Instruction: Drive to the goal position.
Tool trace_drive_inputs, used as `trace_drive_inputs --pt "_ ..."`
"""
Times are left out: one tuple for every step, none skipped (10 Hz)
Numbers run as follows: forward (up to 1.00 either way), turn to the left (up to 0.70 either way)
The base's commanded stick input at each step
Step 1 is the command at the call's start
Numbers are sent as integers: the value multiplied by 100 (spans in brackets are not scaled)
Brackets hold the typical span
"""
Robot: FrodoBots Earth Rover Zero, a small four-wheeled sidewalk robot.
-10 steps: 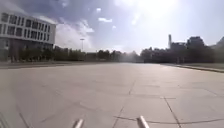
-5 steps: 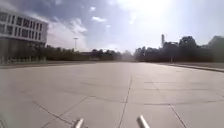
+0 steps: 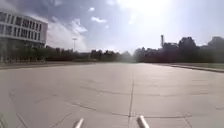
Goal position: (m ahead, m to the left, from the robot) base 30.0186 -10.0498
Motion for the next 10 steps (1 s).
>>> trace_drive_inputs --pt "70 0" --pt "70 0" --pt "70 0" --pt "70 0" --pt "70 0" --pt "70 0" --pt "70 0" --pt "70 0" --pt "70 0" --pt "70 0"
